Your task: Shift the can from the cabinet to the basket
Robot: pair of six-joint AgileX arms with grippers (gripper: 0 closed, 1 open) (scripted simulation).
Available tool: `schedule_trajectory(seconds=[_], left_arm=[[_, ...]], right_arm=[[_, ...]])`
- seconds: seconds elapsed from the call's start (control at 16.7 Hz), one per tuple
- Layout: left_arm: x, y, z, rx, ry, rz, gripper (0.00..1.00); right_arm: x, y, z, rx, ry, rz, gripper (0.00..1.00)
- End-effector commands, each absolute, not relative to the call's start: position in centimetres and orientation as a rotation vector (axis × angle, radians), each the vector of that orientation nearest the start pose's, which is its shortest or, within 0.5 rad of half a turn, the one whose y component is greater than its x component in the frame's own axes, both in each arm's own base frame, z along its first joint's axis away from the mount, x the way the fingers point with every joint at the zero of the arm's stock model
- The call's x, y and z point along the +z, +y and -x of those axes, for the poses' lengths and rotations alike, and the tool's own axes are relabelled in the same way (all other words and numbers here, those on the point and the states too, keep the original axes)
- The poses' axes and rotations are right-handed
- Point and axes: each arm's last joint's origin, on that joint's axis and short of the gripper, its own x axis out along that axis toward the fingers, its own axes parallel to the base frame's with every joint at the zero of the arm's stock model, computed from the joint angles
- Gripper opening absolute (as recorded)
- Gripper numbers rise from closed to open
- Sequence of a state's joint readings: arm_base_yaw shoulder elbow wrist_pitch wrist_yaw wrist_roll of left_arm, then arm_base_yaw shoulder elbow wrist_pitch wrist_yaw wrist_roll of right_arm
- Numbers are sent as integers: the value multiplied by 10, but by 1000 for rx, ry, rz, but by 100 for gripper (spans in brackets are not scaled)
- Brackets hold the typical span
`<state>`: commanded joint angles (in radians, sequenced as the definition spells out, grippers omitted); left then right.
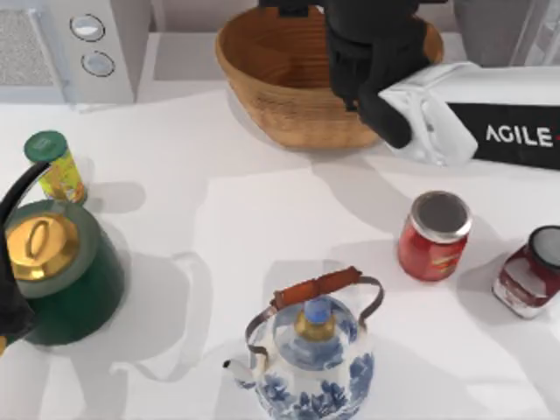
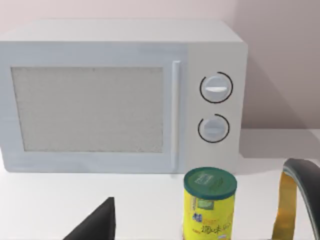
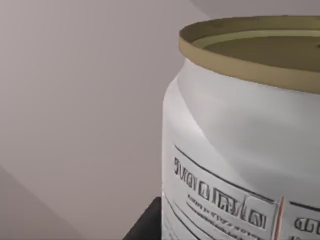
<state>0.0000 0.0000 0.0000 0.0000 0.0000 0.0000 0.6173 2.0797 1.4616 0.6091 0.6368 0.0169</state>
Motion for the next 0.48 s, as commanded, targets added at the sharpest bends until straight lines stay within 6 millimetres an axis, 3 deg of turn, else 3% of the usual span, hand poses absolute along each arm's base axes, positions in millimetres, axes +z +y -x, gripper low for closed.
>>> schedule_trajectory(seconds=[0.48], left_arm=[[160,-1,-106,0,0,0,100]], right_arm=[[225,272,-407,0,10,6,0]])
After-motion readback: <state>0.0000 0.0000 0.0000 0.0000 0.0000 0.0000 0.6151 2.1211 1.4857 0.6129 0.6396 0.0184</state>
